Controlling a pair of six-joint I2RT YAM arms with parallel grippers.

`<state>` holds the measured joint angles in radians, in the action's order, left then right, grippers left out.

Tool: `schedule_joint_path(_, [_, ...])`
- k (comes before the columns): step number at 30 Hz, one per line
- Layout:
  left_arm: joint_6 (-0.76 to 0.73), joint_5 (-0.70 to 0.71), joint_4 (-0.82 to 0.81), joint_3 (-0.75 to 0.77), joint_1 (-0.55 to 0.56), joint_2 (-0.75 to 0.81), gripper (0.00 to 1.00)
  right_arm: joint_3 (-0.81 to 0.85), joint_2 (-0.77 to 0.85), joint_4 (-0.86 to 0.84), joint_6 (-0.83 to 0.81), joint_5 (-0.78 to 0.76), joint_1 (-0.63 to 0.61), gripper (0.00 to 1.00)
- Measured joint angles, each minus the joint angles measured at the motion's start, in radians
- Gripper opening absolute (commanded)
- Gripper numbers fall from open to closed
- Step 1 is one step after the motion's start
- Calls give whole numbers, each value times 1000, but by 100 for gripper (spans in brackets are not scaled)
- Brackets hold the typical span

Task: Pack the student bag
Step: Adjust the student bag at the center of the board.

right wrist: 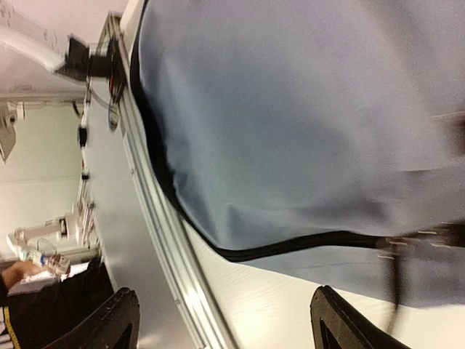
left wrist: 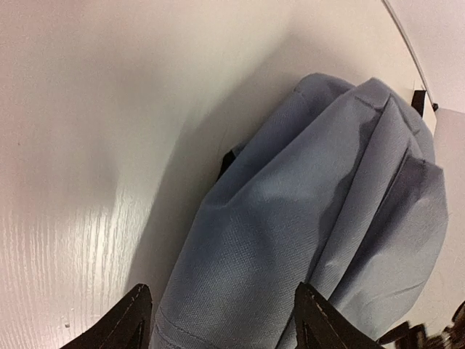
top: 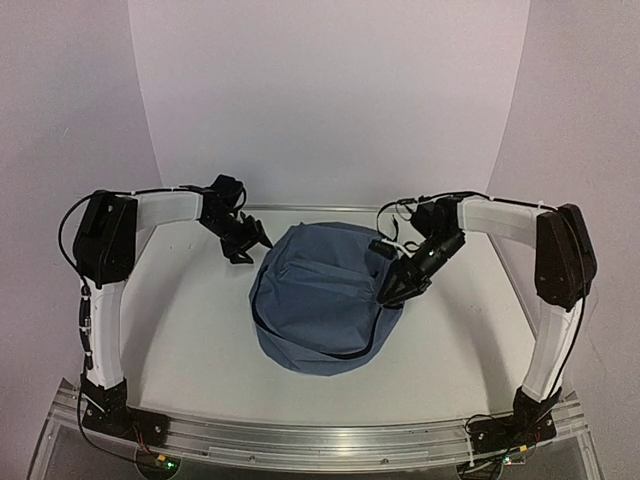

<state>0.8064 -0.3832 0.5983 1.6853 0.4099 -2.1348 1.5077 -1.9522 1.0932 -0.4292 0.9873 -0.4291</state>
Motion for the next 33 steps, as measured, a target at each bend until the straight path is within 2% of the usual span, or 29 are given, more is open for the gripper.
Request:
schedule_joint_path(5, [-16,2,16,-98,18,63,72,114,-2,3,18,6,167,85])
schedule_joint_path(9, [-26,8,41,-125,20,118,75,198,-35,2,45,-35,238,84])
schedule_joint_path(17, [-66,6,49,-121,28,133,70,260,-199,-13,113,-82,220,84])
schedule_joint_path(22, [-129,21,63,-120,116,114,62,310,-307,-31,157,-66,217,83])
schedule_joint_path(27, [-152,83,75,-128,212,101,52,332,-327,-39,179,-55,214,81])
schedule_joint_path(30, [-138,100,50,-168,245,118,51,312,-323,-64,176,-52,209,79])
schedule_joint_path(33, [-119,119,36,-211,280,149,51,221,-291,-93,163,-39,195,79])
